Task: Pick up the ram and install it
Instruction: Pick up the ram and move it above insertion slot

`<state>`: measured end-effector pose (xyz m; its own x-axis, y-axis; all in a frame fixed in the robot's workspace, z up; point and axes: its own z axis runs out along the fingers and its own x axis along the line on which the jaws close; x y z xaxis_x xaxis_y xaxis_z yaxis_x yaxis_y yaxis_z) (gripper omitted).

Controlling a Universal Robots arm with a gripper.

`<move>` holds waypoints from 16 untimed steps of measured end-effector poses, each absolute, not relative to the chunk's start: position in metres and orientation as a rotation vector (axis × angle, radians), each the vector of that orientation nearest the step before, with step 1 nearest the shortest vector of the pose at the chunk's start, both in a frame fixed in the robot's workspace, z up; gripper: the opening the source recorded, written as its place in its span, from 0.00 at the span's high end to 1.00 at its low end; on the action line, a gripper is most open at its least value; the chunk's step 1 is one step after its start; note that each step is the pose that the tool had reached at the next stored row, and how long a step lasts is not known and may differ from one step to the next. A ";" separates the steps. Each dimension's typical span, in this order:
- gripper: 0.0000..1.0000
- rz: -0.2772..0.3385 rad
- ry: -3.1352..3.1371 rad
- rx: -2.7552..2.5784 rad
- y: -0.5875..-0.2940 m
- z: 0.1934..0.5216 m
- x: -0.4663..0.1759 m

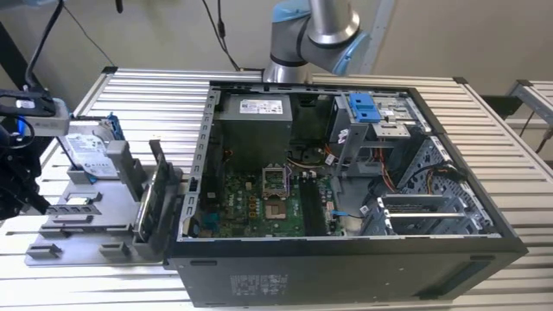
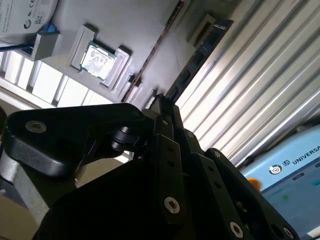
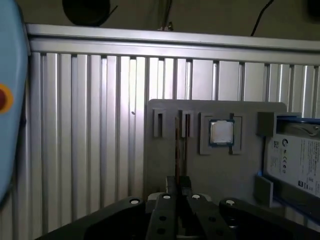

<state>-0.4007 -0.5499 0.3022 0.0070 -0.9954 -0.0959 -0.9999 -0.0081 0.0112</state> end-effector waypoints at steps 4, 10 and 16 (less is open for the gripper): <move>0.86 0.117 2.169 -2.186 -0.550 0.311 -0.401; 0.86 0.117 2.170 -2.186 -0.550 0.321 -0.401; 0.86 0.117 2.170 -2.186 -0.550 0.330 -0.401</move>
